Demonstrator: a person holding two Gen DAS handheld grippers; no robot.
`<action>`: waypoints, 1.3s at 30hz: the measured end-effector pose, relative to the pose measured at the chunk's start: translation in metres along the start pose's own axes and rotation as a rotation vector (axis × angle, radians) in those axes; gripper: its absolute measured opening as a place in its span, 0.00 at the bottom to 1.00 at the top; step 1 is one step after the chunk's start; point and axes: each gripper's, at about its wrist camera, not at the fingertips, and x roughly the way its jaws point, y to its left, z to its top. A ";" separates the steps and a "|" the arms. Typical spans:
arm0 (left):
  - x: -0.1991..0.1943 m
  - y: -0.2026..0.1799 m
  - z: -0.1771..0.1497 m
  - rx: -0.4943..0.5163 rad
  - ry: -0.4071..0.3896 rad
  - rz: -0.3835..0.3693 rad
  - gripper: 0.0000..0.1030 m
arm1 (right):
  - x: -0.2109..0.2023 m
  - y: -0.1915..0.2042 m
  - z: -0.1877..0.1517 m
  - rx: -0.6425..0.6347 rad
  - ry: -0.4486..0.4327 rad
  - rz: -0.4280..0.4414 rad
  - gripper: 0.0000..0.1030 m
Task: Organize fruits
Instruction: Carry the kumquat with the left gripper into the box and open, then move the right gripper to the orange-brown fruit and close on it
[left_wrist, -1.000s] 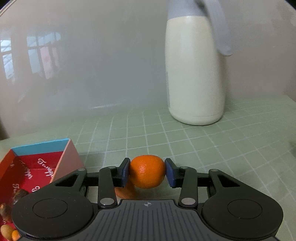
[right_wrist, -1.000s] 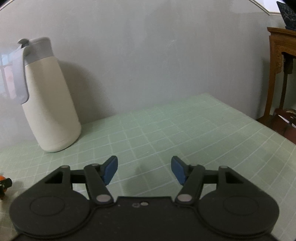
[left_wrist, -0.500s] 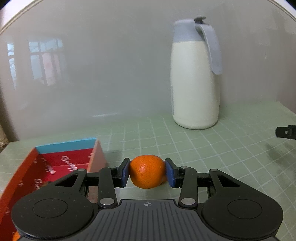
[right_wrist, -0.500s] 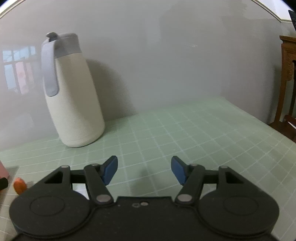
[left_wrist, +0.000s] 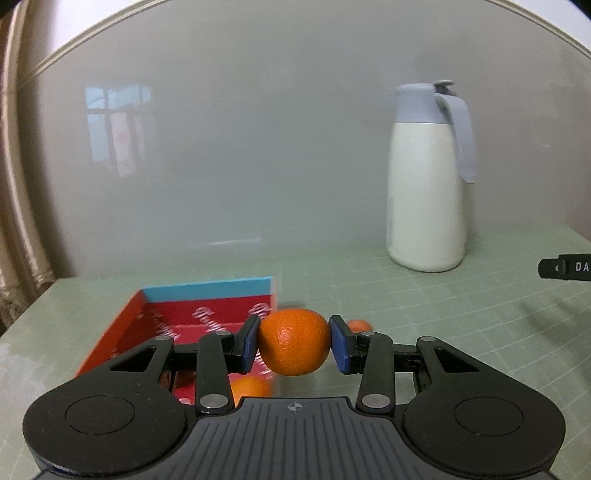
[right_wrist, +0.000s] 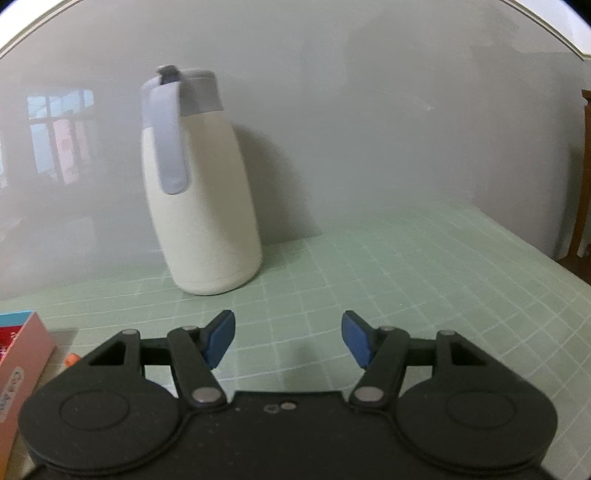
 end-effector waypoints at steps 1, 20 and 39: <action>-0.002 0.004 -0.003 -0.004 0.003 0.009 0.39 | -0.001 0.004 0.000 -0.003 0.000 0.005 0.62; 0.013 0.112 -0.034 -0.142 0.059 0.182 0.40 | -0.009 0.079 -0.005 -0.094 0.008 0.096 0.62; 0.000 0.134 -0.033 -0.197 0.001 0.214 0.78 | -0.013 0.096 -0.011 -0.137 0.019 0.118 0.65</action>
